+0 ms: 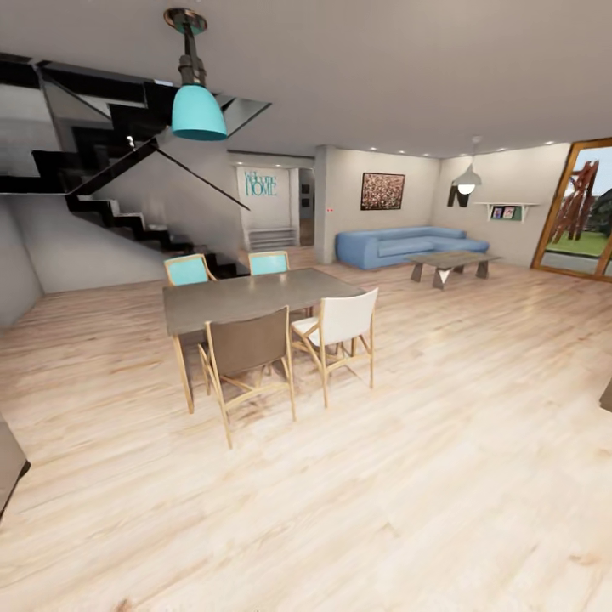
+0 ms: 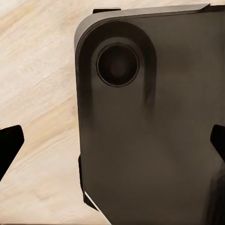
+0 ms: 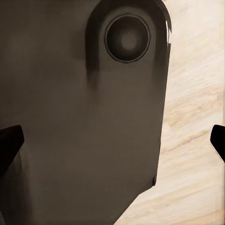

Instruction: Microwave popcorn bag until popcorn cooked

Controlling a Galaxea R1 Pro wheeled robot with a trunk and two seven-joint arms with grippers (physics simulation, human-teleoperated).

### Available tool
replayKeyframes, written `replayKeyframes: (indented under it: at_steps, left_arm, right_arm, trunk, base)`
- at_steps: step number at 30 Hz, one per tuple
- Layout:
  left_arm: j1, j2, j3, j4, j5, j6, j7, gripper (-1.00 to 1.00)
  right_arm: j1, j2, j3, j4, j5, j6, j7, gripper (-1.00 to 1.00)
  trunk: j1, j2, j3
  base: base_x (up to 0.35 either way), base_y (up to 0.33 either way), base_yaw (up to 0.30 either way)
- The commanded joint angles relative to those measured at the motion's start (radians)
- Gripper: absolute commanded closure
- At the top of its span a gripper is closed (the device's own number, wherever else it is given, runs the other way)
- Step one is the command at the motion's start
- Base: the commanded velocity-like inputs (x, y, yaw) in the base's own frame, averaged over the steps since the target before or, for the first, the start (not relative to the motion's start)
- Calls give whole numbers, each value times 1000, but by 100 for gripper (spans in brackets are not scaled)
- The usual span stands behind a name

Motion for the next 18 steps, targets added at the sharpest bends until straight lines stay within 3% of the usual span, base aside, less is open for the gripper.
replayKeyframes:
  at_steps: [1, 18]
  left_arm:
    - [0, 0, 0, -1, -1, -2, 0, -100]
    - [0, 0, 0, -1, -1, -2, 0, -100]
  right_arm:
    - [0, 0, 1, 0, 1, -4, 0, -100]
    - [0, 0, 2, 2, 1, -4, 0, -100]
  trunk:
    - [0, 0, -1]
    - [0, 0, -1]
  base:
    - [0, 0, 285]
    - [0, 0, 285]
